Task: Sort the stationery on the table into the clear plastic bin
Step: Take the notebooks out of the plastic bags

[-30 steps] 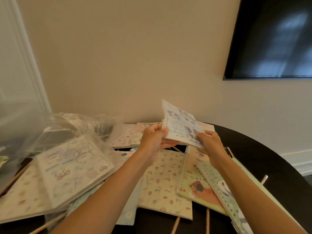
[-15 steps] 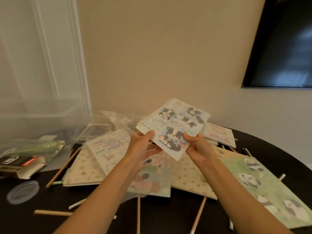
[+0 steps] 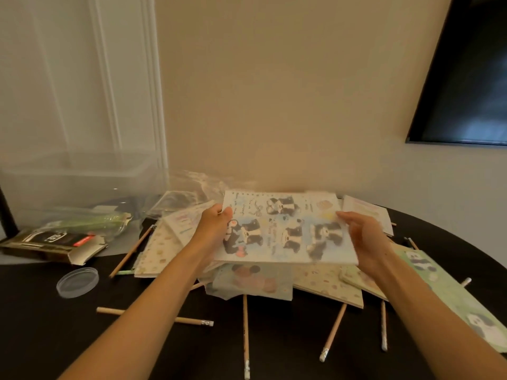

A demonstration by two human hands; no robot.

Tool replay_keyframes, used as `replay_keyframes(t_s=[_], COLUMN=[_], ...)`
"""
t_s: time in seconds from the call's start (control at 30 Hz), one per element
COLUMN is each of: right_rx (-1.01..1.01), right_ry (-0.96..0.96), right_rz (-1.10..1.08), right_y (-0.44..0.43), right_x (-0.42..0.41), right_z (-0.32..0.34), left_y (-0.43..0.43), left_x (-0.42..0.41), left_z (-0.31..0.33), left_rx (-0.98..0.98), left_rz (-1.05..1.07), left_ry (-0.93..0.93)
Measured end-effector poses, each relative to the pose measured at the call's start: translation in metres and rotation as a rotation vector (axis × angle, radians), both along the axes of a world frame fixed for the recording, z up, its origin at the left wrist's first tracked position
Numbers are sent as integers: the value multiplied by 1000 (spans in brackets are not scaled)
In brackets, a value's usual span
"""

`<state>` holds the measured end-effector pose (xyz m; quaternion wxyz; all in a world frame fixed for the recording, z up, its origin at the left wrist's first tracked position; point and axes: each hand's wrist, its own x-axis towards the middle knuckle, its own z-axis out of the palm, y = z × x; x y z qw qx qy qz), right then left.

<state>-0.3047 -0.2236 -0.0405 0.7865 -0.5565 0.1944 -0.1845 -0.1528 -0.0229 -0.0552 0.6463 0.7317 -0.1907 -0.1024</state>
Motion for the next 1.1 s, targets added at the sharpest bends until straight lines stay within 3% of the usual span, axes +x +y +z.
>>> replay_keyframes(t_s=[0.1,0.23,0.33,0.4,0.47,0.6,0.67,0.83,1.1], right_rx=[-240,-118,86,73,-36,-259,-299,-26,-36], right_ry=[123,131,132,203,285,340,342,231,28], right_rz=[3,-151,-174,-176,-117,8,0,-164,-404], right_y=[6,-1,-9,-13,-14,-5,0,7,38], right_x=[-2,-7,-17,-22,-27,-31,-29,-21,-8], right_z=[2,1,-9,-11,-12,-7,-6,-13,-27], left_y=[2,5,15,22,24,17,14,18,20], left_x=[1,9,18,19,19,12,7,2,-11], left_z=[2,-5,-15,-25,-35,-37,-28,-13,-11], left_rx=[116,289,588,772,899,1012,914,911,1309], left_rz=[-55,-107,-186,-387,-458,-315,-261,-206,-117], left_ry=[-99,-241,-398,-378,-322,-519,-547,-609,-523])
